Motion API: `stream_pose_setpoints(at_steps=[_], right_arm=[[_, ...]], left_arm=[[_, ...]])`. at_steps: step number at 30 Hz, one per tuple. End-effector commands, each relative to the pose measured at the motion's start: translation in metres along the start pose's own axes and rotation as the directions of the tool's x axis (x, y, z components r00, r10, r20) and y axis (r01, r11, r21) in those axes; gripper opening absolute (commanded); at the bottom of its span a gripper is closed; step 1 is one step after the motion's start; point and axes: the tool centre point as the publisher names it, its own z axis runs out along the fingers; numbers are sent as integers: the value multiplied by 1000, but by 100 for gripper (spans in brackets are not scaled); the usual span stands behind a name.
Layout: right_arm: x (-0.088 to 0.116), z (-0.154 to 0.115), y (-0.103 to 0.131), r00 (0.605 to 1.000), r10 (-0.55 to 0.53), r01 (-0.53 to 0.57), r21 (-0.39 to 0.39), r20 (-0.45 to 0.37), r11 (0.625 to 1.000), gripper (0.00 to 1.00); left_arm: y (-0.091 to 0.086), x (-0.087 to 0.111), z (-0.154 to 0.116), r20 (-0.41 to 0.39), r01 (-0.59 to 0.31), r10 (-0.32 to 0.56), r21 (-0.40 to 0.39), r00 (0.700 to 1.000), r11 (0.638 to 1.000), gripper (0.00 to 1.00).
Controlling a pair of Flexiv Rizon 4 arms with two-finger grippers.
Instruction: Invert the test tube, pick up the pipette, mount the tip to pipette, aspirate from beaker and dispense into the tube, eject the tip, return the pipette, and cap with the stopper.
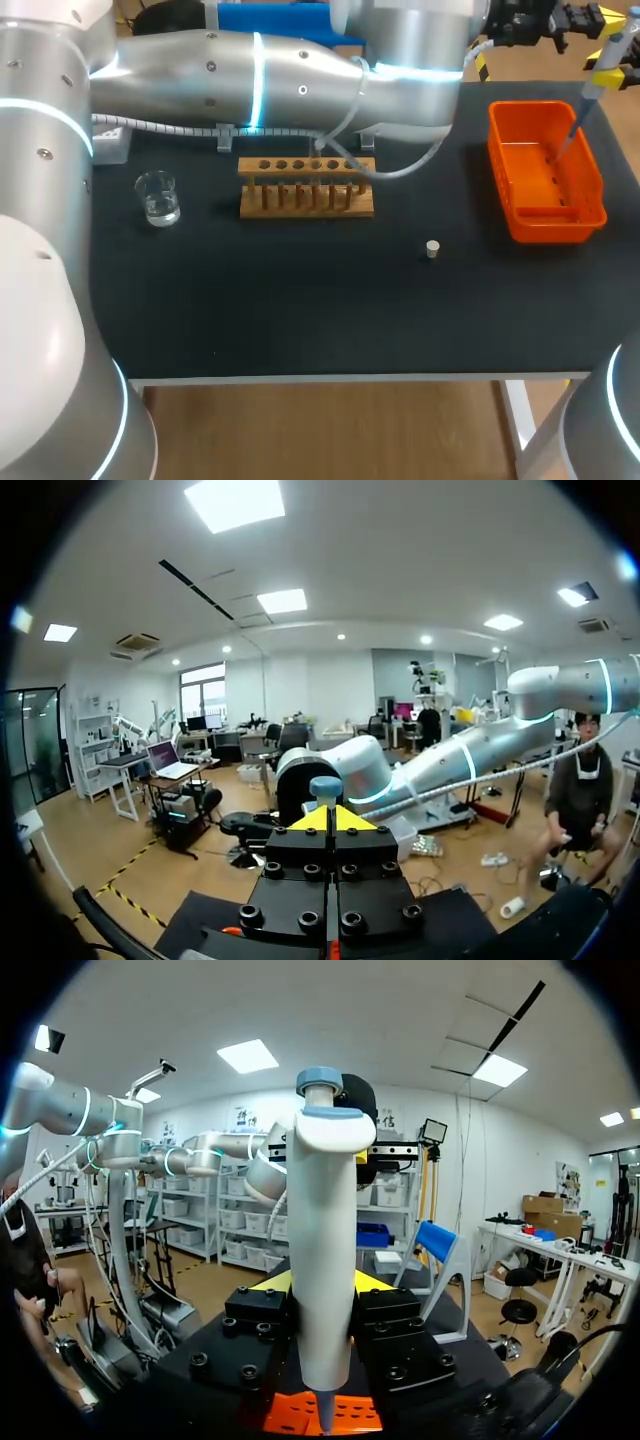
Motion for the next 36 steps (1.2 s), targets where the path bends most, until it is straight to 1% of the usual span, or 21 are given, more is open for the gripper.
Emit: stream_pose_setpoints(at_steps=[1,8,12,15,18,24,25,26,30,31,36], right_arm=[[-4,-1,8,1000,0,0,2,-8,1000,0],[-4,-1,8,1000,0,0,2,-8,1000,0],[-4,-1,8,1000,0,0,2,-8,1000,0],[-4,-1,8,1000,0,0,2,-8,1000,0],[-4,-1,8,1000,0,0,2,-8,1000,0],[-4,-1,8,1000,0,0,2,-8,1000,0],[-4,-1,8,1000,0,0,2,-8,1000,0],[-4,-1,8,1000,0,0,2,-8,1000,0],[-4,-1,8,1000,0,0,2,-8,1000,0],[-4,-1,8,1000,0,0,2,-8,1000,0],[-4,-1,8,1000,0,0,2,-8,1000,0]], left_arm=[[12,-1,1,-5,6,-6,-8,1000,1000,0],[16,-2,1,-5,18,-18,-8,1000,1000,0],[12,-2,-2,9,10,-11,10,1000,1000,0],[3,-3,-7,31,-14,13,32,999,999,0],[-9,-6,-11,45,-40,38,35,998,999,0],[-29,-10,-18,60,-61,59,20,996,998,0],[-32,-11,-20,59,-63,62,18,996,998,70],[-34,-12,-21,59,-64,63,15,996,998,100],[-43,-15,-33,60,-54,55,-9,997,998,100],[-45,-15,-36,57,-42,43,-20,997,999,100],[-53,-16,-55,31,-50,53,-80,998,996,100]])
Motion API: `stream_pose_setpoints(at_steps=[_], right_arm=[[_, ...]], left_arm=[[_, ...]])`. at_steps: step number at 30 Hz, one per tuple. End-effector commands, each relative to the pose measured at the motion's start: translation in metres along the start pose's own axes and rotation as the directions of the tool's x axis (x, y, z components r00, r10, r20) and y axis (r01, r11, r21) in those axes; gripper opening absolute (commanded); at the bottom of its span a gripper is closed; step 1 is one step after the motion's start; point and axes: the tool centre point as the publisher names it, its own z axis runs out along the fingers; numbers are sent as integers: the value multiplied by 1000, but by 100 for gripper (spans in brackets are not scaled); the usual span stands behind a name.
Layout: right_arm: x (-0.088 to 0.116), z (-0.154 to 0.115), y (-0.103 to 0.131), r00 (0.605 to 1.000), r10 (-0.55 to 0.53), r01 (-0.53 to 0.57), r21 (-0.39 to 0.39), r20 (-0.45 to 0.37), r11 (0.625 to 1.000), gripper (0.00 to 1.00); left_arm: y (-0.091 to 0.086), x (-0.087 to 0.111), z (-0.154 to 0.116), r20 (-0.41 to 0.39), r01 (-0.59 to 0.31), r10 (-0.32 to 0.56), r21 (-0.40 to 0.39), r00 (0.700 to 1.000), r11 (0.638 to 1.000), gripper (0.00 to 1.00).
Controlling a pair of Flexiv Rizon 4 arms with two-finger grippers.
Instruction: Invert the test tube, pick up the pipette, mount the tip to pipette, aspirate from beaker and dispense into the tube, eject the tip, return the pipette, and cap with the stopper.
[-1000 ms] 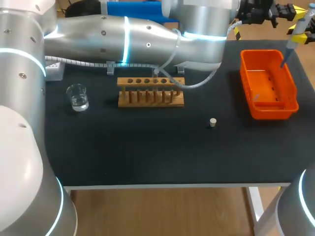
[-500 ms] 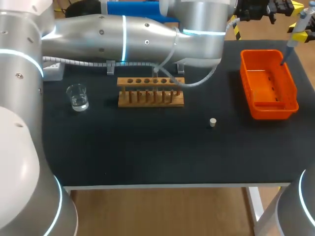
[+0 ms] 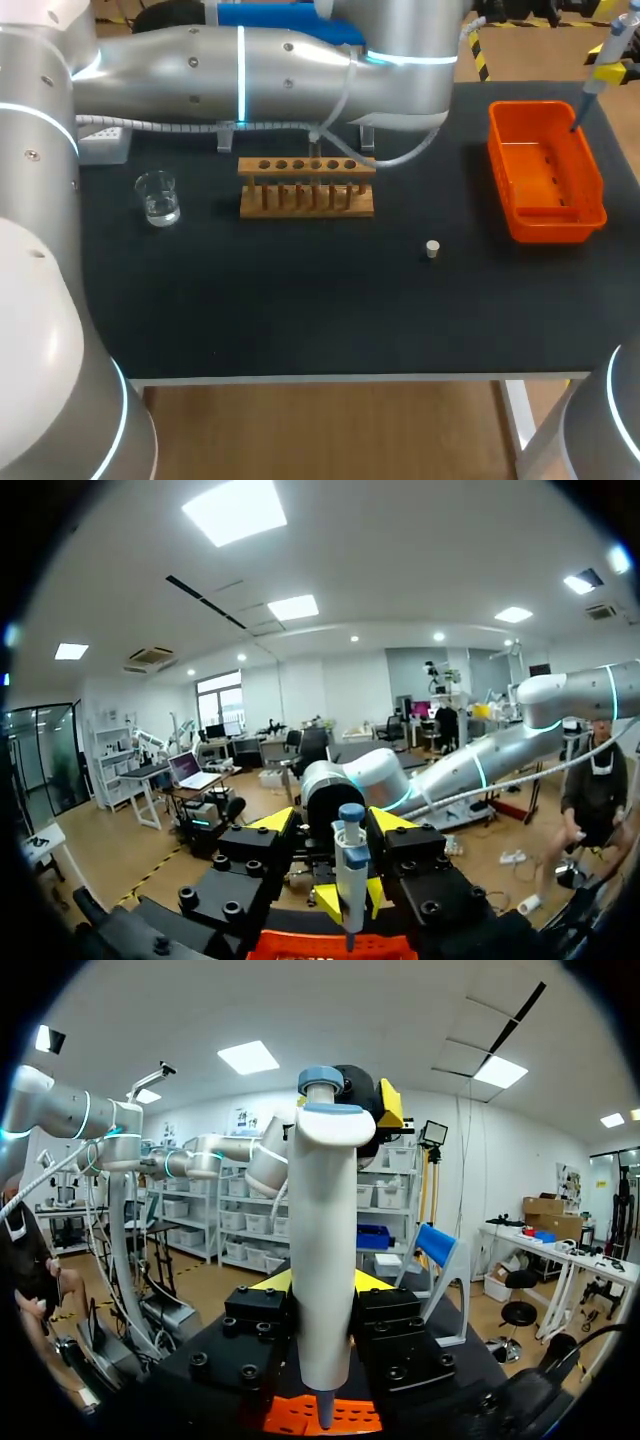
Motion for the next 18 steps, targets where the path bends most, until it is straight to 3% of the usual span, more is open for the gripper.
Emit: stream_pose_setpoints(at_steps=[1,9,18], right_arm=[[-2,-1,1,1000,0,0,3,-4,1000,0],[-2,-1,1,1000,0,0,3,-4,1000,0],[-2,-1,1,1000,0,0,3,-4,1000,0]], left_arm=[[-13,-3,-25,-56,-7,0,-114,998,993,100],[-16,-1,-53,-91,-61,45,-171,995,983,100],[-3,8,-89,-92,6,-27,-213,995,977,100]])
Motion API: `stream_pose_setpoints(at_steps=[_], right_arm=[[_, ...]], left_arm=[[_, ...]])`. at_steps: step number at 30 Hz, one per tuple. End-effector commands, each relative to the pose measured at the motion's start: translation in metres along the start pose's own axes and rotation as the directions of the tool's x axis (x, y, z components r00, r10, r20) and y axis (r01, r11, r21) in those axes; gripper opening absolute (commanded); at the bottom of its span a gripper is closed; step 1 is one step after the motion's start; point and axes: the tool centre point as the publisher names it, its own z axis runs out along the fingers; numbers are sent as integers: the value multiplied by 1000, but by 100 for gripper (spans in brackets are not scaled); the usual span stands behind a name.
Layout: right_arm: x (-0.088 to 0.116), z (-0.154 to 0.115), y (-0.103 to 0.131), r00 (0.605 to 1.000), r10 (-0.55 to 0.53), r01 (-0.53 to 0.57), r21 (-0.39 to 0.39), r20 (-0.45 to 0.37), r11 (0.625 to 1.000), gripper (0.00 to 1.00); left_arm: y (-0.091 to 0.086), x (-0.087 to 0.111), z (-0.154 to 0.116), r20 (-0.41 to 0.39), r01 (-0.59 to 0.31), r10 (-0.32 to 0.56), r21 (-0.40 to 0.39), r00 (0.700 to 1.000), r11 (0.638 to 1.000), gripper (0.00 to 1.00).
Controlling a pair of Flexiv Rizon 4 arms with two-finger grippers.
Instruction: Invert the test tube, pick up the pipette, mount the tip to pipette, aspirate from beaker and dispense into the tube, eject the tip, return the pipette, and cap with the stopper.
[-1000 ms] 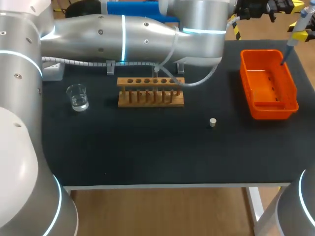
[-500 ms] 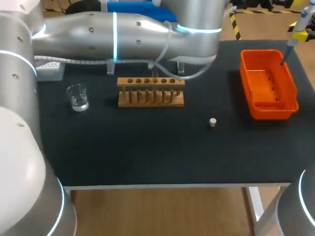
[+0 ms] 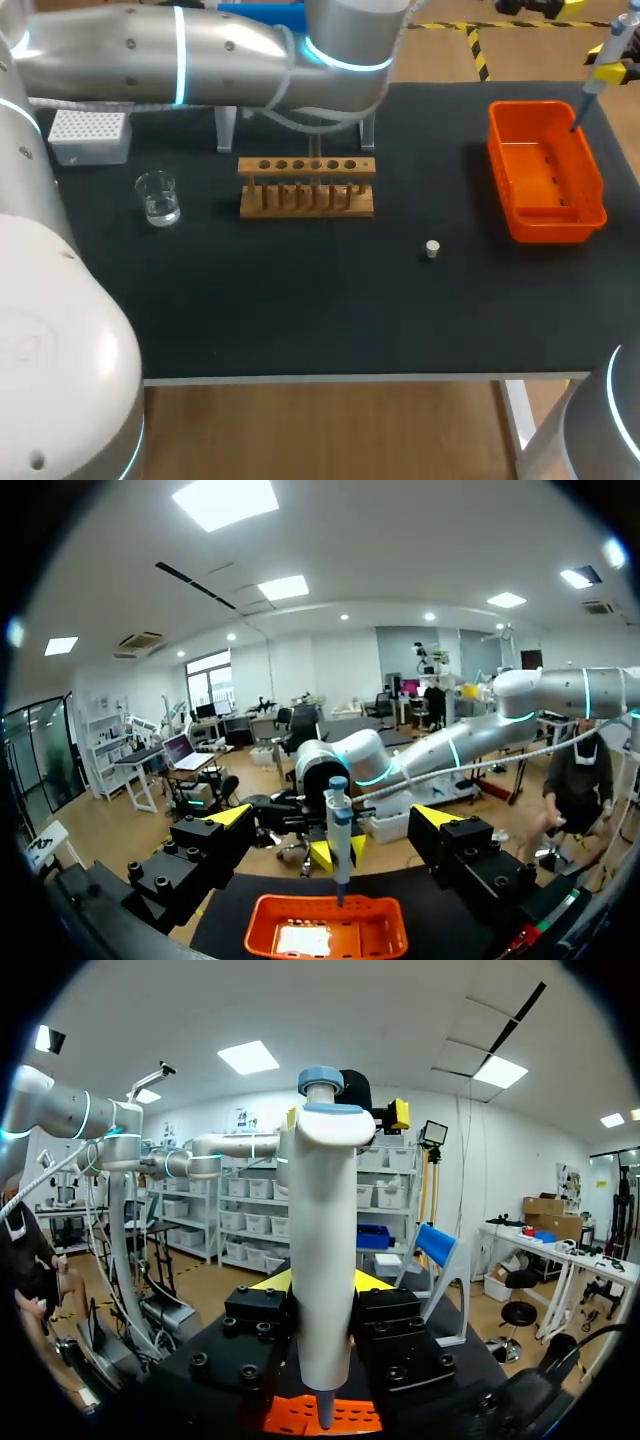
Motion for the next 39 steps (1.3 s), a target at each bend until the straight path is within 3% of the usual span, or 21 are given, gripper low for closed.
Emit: stream_pose_setpoints(at_steps=[1,19,39], right_arm=[[-2,-1,1,1000,0,0,3,-4,1000,0],[-2,-1,1,1000,0,0,3,-4,1000,0],[-2,-1,1,1000,0,0,3,-4,1000,0]], left_arm=[[6,8,-30,-34,21,-24,-93,999,995,100],[55,59,-82,68,45,-46,11,997,999,100],[117,89,-145,140,39,-64,170,988,985,100]])
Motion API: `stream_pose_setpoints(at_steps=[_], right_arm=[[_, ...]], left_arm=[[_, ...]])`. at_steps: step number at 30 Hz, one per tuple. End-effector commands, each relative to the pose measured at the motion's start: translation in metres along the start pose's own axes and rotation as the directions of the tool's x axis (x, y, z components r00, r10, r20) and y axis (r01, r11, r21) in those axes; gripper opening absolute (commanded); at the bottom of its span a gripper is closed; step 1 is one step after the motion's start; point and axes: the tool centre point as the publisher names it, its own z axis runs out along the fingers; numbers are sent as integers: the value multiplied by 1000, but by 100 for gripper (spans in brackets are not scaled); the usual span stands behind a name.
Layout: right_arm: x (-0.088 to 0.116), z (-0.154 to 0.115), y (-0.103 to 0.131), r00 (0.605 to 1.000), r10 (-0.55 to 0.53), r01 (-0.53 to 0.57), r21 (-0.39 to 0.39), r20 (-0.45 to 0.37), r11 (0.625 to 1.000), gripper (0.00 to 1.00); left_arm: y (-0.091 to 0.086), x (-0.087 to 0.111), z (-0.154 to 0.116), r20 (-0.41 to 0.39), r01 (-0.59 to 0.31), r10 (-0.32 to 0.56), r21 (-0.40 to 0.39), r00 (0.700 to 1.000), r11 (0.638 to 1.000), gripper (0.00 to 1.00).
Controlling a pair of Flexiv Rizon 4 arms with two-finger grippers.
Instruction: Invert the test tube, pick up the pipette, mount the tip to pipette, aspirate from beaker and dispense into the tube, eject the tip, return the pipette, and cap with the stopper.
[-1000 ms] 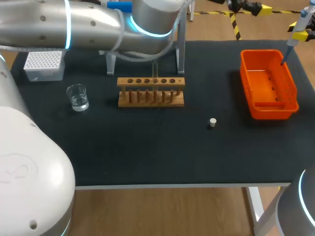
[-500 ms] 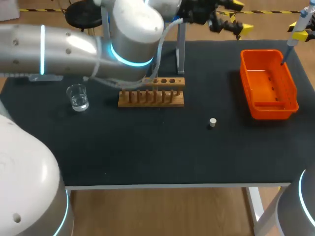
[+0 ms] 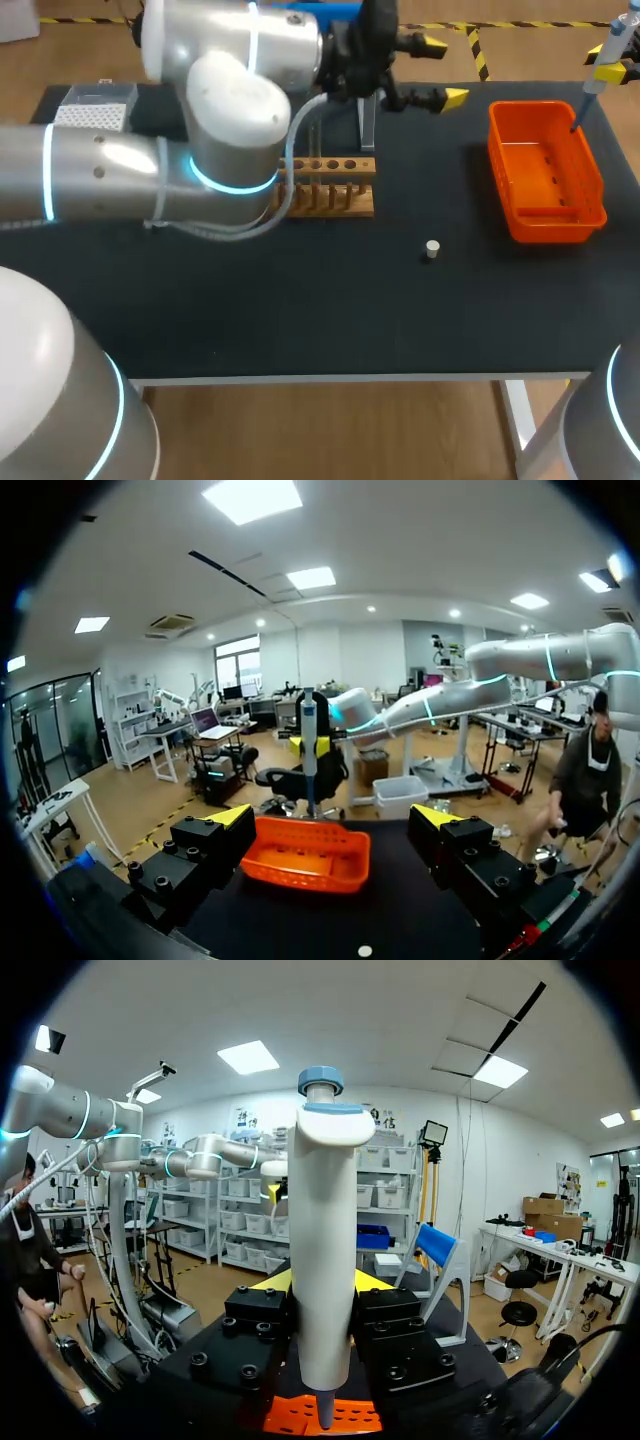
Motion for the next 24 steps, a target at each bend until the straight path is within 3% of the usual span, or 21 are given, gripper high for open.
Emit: stream_pose_setpoints(at_steps=[1,10,24], right_arm=[[-2,-1,1,1000,0,0,3,-4,1000,0],[-2,-1,1,1000,0,0,3,-4,1000,0],[-2,-1,1,1000,0,0,3,-4,1000,0]], left_arm=[[14,6,-26,8,-4,2,191,1000,982,100],[32,-1,-64,29,-3,-3,225,1000,974,100],[39,-2,-103,20,21,-26,211,999,977,100]])
